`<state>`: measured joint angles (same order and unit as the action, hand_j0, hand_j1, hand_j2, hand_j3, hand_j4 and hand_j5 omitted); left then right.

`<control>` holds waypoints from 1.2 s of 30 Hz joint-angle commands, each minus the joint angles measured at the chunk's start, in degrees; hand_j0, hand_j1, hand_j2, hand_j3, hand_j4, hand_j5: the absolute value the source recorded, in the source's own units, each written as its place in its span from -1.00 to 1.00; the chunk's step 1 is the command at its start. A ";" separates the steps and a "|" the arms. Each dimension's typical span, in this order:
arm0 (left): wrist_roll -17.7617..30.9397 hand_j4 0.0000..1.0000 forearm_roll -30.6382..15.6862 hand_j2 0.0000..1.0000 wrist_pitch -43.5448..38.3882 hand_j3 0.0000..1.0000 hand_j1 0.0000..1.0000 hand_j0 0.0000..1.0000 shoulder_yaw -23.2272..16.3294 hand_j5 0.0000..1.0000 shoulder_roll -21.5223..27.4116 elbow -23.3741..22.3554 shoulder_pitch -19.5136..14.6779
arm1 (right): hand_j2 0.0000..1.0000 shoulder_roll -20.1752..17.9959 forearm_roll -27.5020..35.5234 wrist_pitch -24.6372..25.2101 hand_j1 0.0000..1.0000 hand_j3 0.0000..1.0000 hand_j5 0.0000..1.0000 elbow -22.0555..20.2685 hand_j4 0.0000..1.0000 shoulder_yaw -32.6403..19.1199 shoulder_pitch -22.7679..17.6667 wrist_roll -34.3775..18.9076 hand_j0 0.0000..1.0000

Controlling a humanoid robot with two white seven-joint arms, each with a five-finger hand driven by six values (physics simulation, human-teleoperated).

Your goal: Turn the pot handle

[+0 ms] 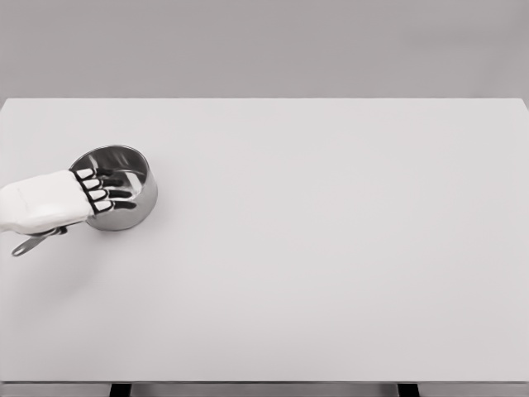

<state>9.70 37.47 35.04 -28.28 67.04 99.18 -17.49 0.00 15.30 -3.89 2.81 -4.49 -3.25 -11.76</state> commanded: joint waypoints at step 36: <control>-0.03 1.00 -13.12 1.00 -0.04 1.00 1.00 1.00 17.03 1.00 -2.97 0.75 14.68 | 1.00 0.00 -0.01 0.03 1.00 1.00 1.00 0.00 1.00 0.00 0.00 -0.01 1.00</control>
<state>9.68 24.51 35.06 -13.40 64.76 99.86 -2.11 0.00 15.30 -3.87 2.81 -4.49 -3.25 -11.76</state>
